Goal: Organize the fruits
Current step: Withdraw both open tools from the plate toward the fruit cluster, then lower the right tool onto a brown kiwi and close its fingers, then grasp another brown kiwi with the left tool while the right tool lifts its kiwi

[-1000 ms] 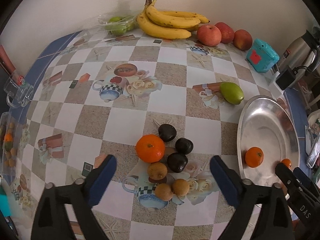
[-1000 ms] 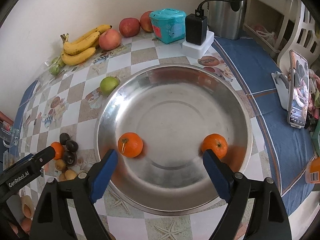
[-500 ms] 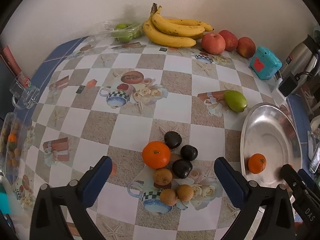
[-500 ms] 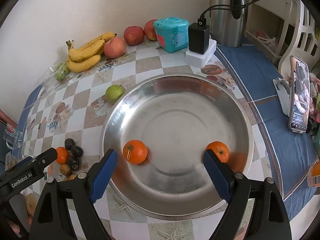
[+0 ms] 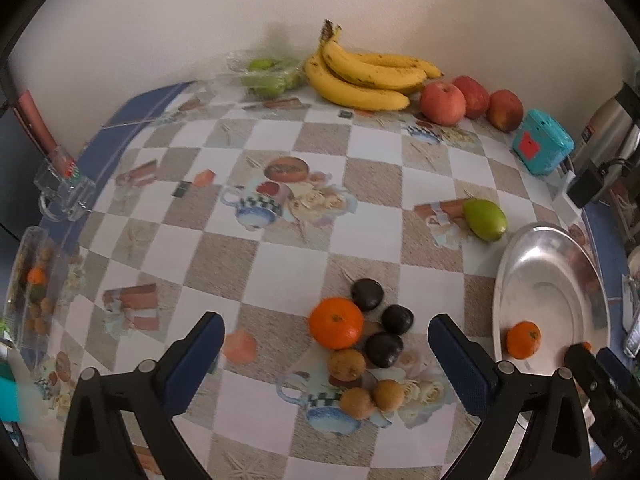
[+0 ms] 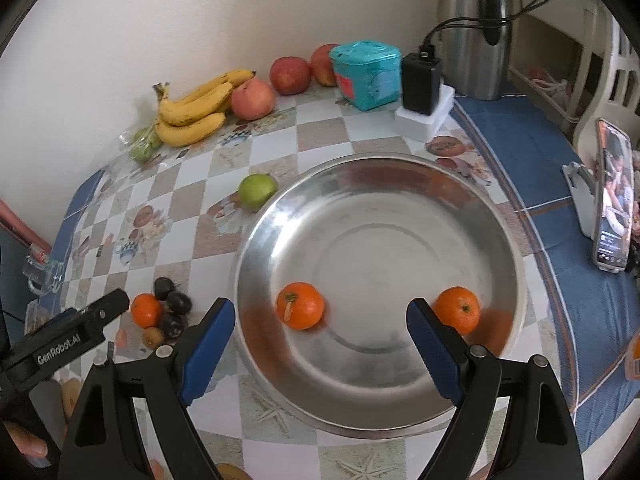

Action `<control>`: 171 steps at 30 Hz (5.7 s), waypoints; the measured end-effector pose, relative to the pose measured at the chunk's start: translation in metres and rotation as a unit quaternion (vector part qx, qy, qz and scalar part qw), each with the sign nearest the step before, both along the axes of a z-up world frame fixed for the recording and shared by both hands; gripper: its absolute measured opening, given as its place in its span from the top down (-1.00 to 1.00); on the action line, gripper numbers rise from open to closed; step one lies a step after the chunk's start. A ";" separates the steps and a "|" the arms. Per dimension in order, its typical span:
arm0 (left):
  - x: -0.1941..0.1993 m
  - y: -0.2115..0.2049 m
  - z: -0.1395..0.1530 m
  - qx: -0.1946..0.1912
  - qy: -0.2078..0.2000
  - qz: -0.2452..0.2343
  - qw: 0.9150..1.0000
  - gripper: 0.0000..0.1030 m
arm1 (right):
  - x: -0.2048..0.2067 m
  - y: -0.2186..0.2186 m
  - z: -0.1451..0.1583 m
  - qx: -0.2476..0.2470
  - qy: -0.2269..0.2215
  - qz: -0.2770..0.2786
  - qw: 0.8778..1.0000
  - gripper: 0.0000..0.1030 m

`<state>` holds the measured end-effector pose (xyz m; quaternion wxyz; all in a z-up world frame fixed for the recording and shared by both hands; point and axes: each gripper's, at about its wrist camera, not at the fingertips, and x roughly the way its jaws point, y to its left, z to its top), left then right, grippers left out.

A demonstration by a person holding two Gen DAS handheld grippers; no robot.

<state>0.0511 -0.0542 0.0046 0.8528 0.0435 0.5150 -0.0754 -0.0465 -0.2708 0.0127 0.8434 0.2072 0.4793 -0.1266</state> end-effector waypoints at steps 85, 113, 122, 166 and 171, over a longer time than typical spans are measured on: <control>0.028 0.059 -0.061 -0.126 0.180 0.059 0.974 -0.74 | 0.053 0.117 -0.059 0.137 0.104 0.081 0.982 0.07; 0.026 0.062 -0.065 -0.149 0.198 0.073 0.966 -0.60 | 0.052 0.113 -0.066 0.157 0.106 0.077 0.979 0.50; 0.025 0.060 -0.067 -0.144 0.200 0.074 0.966 -0.60 | 0.055 0.113 -0.066 0.153 0.103 0.080 0.980 0.50; -0.001 0.019 -0.071 -0.077 0.205 0.004 0.976 0.35 | 0.028 0.067 -0.020 0.149 0.026 0.024 0.988 0.50; -0.009 0.012 -0.070 -0.076 0.206 0.000 0.976 0.49 | 0.026 0.065 -0.018 0.153 0.021 0.025 0.988 0.50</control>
